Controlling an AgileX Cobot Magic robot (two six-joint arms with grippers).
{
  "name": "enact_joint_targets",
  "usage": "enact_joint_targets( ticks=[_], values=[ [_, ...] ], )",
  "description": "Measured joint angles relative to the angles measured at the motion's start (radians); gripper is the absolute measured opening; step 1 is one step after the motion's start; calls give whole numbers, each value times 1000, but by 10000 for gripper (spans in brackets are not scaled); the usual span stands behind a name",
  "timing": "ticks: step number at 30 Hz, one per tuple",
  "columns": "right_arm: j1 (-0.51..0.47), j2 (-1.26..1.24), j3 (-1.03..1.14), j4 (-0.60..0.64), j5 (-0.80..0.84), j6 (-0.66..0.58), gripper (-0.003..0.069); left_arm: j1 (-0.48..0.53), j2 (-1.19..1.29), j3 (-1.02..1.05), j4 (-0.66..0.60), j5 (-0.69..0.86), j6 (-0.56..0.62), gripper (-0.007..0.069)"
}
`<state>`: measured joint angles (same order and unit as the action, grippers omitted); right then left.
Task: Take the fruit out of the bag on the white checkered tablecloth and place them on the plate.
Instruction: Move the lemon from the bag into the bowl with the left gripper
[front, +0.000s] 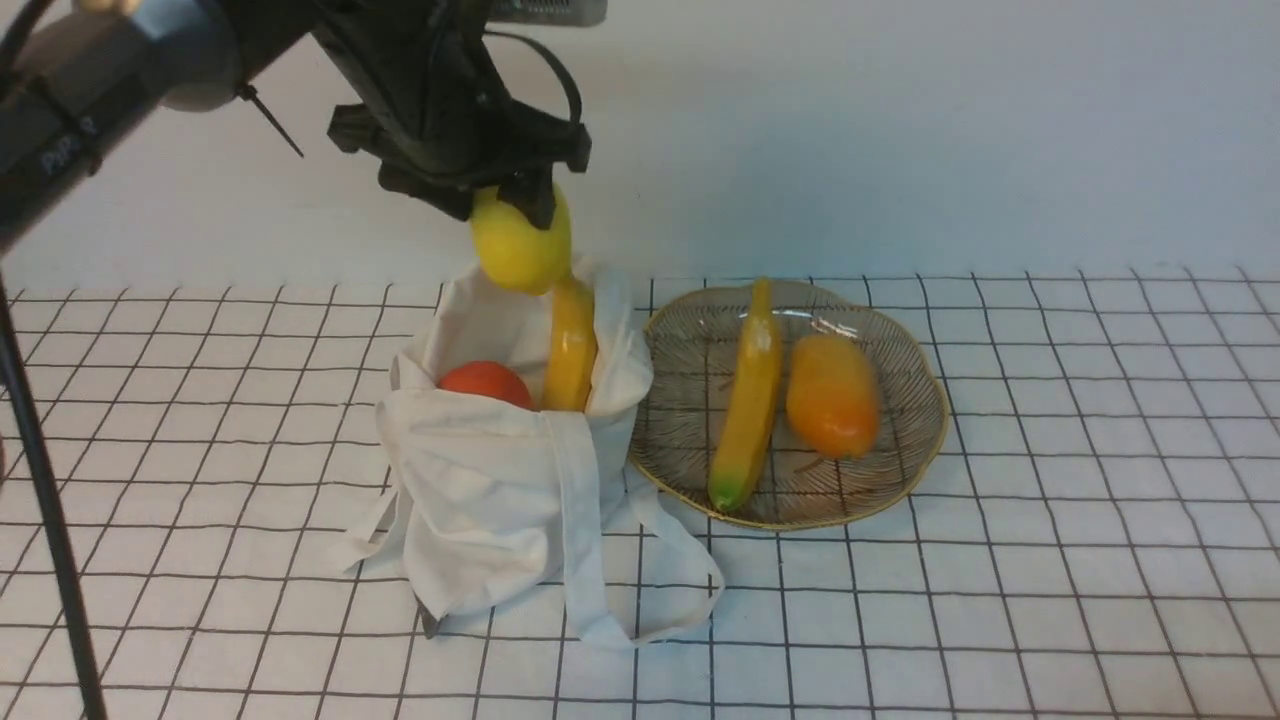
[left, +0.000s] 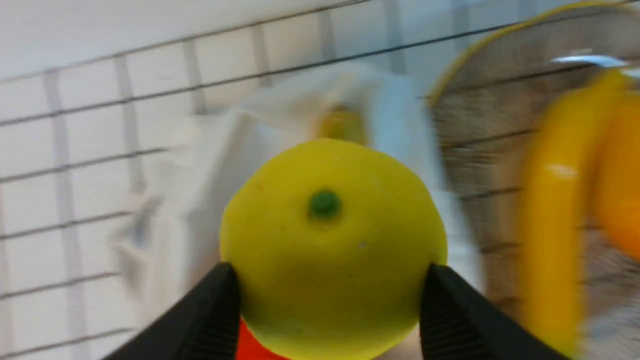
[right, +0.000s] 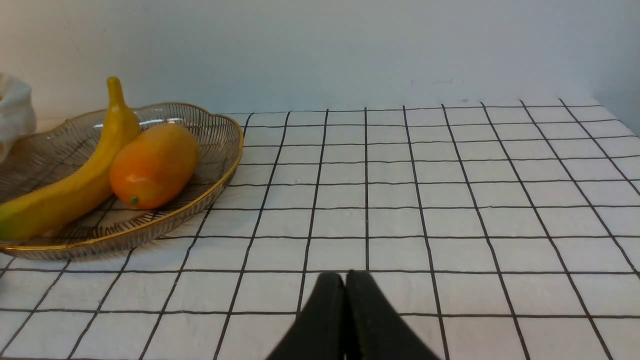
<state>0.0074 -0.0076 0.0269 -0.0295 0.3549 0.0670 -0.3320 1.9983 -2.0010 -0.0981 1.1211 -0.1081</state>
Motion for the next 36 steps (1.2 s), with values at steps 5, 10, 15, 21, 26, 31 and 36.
enact_joint_targets(
  ticks=[5,10,15,21,26,31,36],
  values=[
    [0,0,0,0,0,0,-15,-50,38,0,-259,-22,71,412],
    [0,0,0,0,0,0,-15,-140,124,0,-324,-104,122,412],
    [0,0,0,0,0,0,-15,-208,199,0,-332,-196,139,418],
    [0,0,0,0,0,0,-15,-210,218,0,-332,-242,143,624],
    [0,0,0,0,0,0,-15,-210,216,0,-332,-235,148,682],
    [0,0,0,0,0,0,-15,-203,154,-22,-285,-153,156,627],
    [0,0,0,0,0,0,-15,-190,22,-116,-164,57,157,351]
  ],
)
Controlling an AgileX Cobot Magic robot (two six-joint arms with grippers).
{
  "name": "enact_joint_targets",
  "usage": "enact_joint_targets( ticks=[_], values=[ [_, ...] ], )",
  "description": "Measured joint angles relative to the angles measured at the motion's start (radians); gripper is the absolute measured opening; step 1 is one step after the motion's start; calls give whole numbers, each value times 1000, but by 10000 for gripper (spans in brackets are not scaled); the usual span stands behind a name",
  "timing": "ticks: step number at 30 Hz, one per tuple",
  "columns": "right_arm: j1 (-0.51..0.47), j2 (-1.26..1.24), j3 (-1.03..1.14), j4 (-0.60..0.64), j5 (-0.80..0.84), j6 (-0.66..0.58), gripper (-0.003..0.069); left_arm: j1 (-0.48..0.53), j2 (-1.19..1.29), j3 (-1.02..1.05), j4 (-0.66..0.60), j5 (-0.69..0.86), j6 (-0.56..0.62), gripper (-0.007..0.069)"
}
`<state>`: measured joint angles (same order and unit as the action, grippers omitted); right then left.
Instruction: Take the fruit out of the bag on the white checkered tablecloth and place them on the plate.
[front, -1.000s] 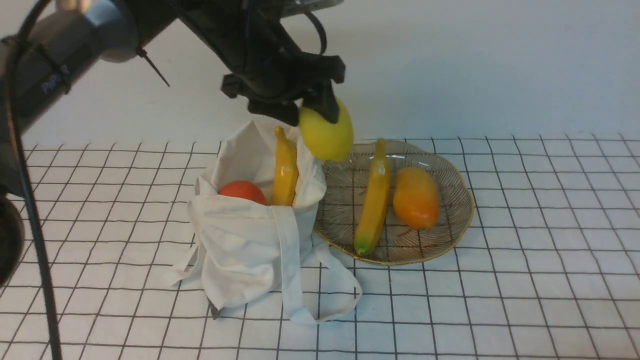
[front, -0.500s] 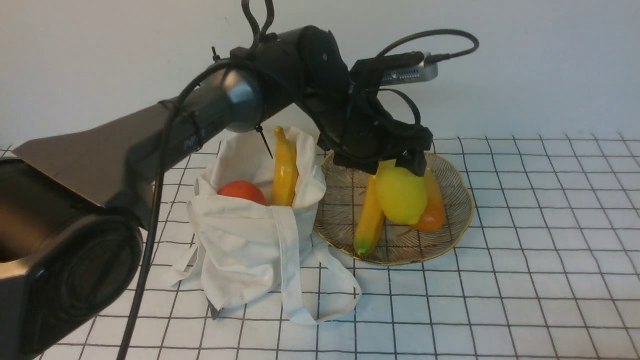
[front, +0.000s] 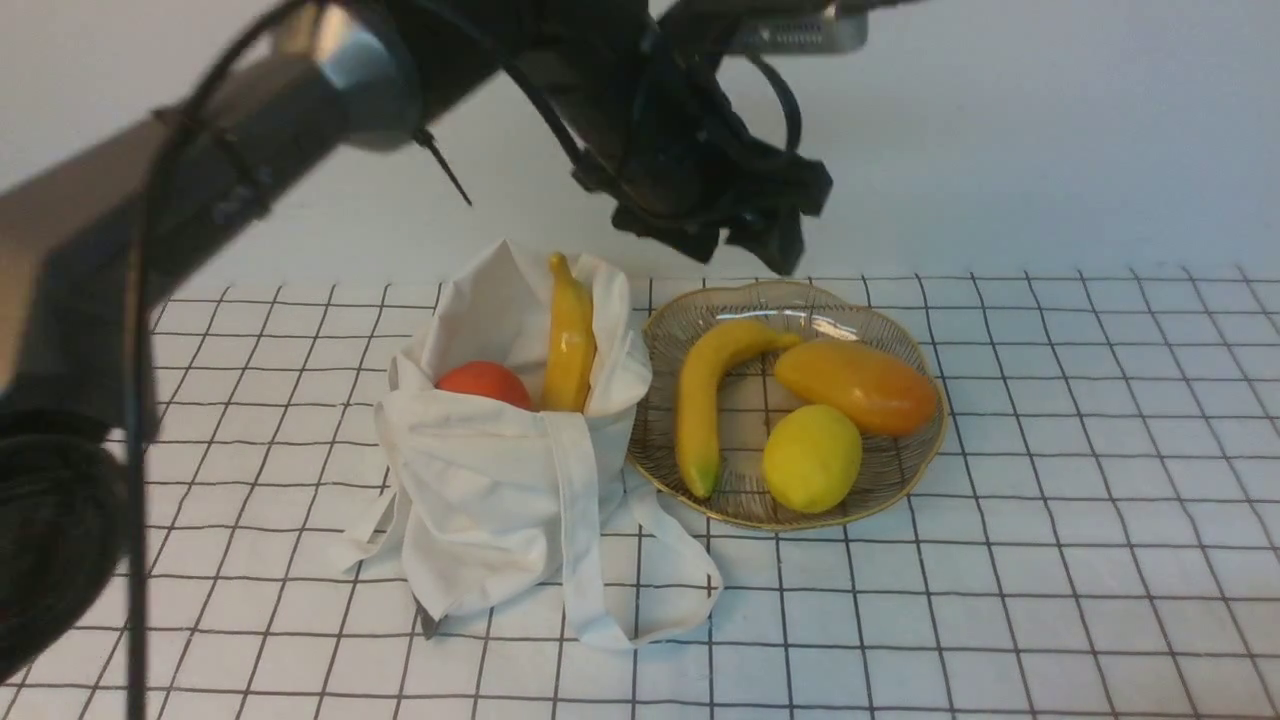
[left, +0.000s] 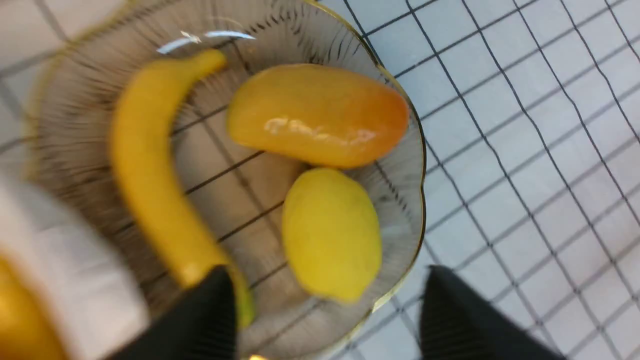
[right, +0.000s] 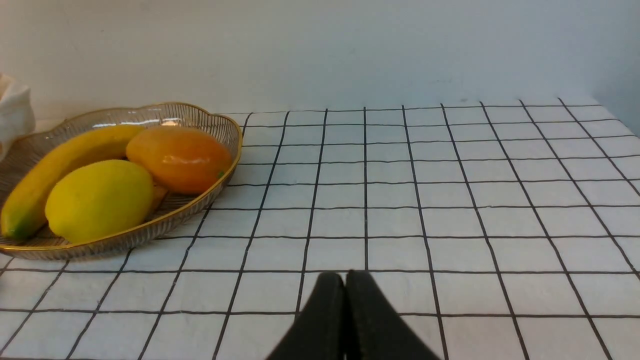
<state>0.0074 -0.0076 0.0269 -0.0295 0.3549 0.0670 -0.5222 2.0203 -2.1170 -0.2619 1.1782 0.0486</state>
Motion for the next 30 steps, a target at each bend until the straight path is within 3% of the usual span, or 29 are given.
enact_joint_targets(
  ticks=[3,6,11,17,20,22,26,30],
  values=[
    [0,0,0,0,0,0,-15,0,-121,-35,117,58,10,97],
    [0,0,0,0,0,0,-15,0,-219,-30,175,72,13,17],
    [0,0,0,0,0,0,-15,3,-413,83,163,75,14,-8],
    [0,0,0,0,0,0,-15,-10,-664,458,77,63,60,-8],
    [0,0,0,0,0,0,-15,-38,-796,689,45,-74,89,-8],
    [0,0,0,0,0,0,-15,-55,-914,911,15,-257,102,-8],
    [0,0,0,0,0,0,-15,-58,-1048,1155,0,-471,103,-8],
    [0,0,0,0,0,0,-15,-58,-1129,1321,-10,-561,103,-8]
  ],
)
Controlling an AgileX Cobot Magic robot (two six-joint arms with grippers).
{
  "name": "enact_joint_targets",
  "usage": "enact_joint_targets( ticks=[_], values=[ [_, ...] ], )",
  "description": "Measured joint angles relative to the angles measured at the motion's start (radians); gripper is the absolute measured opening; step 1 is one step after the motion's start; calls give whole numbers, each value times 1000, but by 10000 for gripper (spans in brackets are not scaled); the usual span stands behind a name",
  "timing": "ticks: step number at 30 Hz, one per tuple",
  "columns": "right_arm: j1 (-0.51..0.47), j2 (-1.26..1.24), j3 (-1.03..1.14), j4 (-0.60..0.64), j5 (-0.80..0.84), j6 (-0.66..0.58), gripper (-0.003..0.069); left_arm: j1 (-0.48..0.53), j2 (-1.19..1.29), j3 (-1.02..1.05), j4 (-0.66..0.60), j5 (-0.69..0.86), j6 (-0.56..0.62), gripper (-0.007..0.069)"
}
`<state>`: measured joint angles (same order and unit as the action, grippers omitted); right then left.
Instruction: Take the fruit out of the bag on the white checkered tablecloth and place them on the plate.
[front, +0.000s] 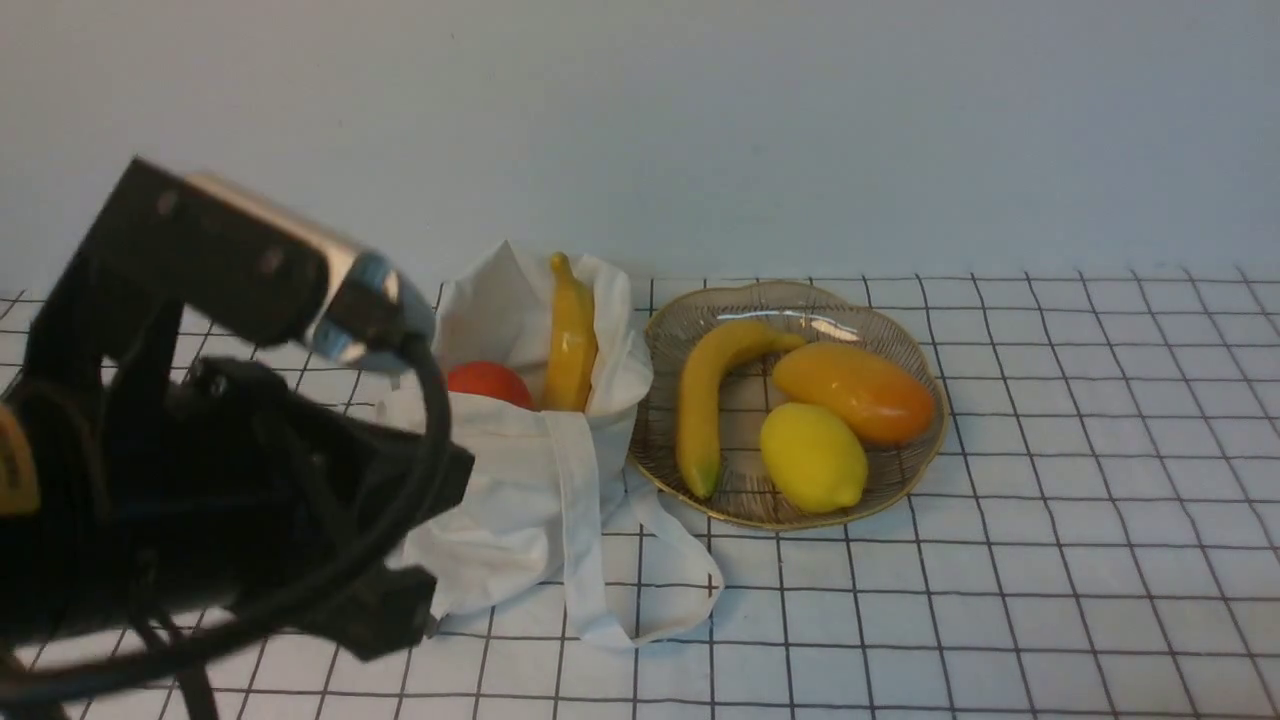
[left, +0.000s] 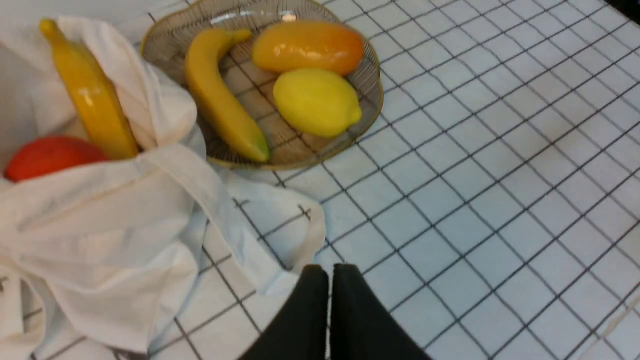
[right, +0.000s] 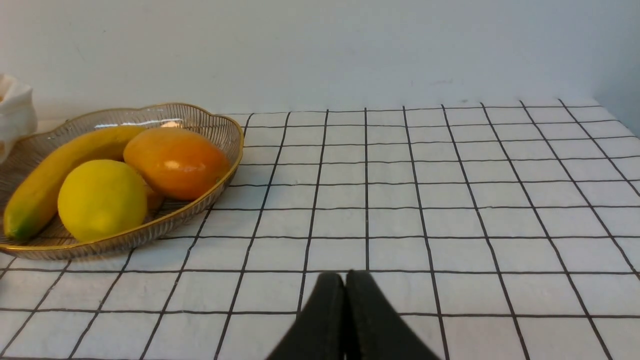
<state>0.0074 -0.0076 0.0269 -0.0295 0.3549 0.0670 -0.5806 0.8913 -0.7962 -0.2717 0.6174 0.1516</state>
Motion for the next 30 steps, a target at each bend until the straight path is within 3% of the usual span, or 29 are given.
enact_joint_targets(
  ticks=[14,22,26,30],
  values=[
    [0,0,0,0,0,0,-15,0,-18,122,1,41,4,-8],
    [0,0,0,0,0,0,-15,6,-104,232,90,-91,-66,-8],
    [0,0,0,0,0,0,-15,60,-257,346,131,-186,-125,-8],
    [0,0,0,0,0,0,-15,206,-490,498,157,-218,-152,-8]
  ],
)
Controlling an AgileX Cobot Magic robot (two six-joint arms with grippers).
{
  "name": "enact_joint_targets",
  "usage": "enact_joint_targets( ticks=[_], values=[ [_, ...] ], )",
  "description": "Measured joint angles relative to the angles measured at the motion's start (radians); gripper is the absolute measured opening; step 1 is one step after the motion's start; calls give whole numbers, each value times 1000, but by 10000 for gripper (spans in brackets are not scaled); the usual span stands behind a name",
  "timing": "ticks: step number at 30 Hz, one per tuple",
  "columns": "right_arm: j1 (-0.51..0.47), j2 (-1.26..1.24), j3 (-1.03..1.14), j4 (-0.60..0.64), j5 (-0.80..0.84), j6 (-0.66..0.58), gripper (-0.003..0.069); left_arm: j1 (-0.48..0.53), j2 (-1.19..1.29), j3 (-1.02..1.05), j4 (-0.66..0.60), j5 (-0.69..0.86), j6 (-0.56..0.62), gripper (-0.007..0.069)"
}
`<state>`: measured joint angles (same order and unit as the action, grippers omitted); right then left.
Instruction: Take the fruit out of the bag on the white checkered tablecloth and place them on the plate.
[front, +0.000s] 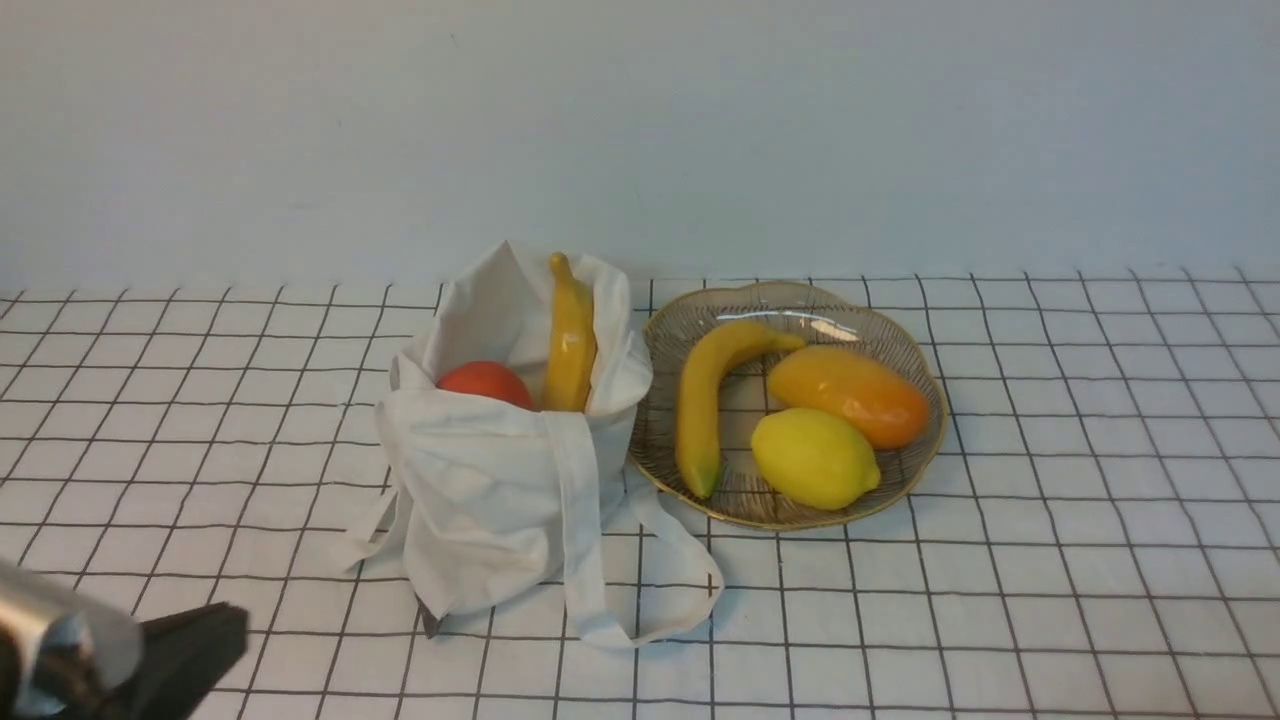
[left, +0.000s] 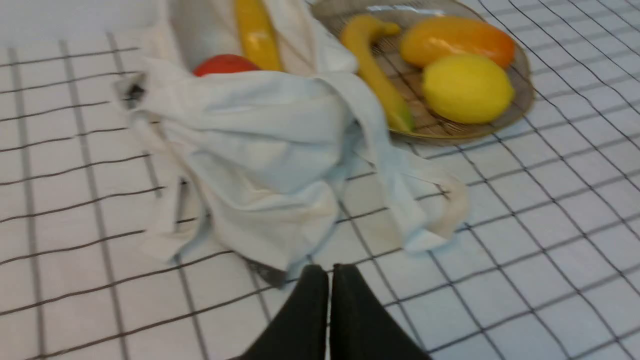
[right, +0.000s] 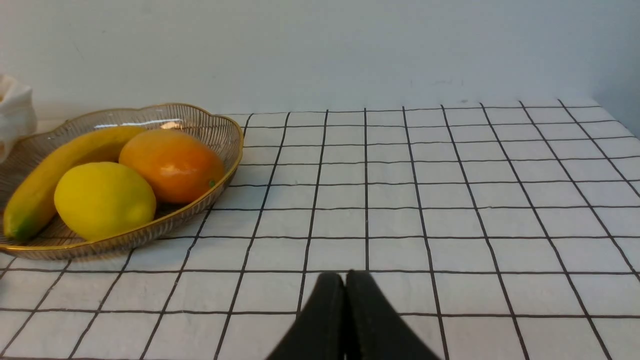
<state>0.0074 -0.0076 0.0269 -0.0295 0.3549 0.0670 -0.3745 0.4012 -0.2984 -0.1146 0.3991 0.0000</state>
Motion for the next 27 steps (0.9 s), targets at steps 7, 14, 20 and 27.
enact_joint_targets(
  ticks=[7,14,20,27],
  values=[
    [0,0,0,0,0,0,-15,221,-314,223,49,-4,-7,-8],
    [0,0,0,0,1,0,-15,283,-411,323,69,-9,-7,-8],
    [0,0,0,0,1,0,-15,283,-411,323,69,-11,-7,-8],
    [0,0,0,0,1,0,-15,283,-411,323,68,-11,-8,-8]
  ],
)
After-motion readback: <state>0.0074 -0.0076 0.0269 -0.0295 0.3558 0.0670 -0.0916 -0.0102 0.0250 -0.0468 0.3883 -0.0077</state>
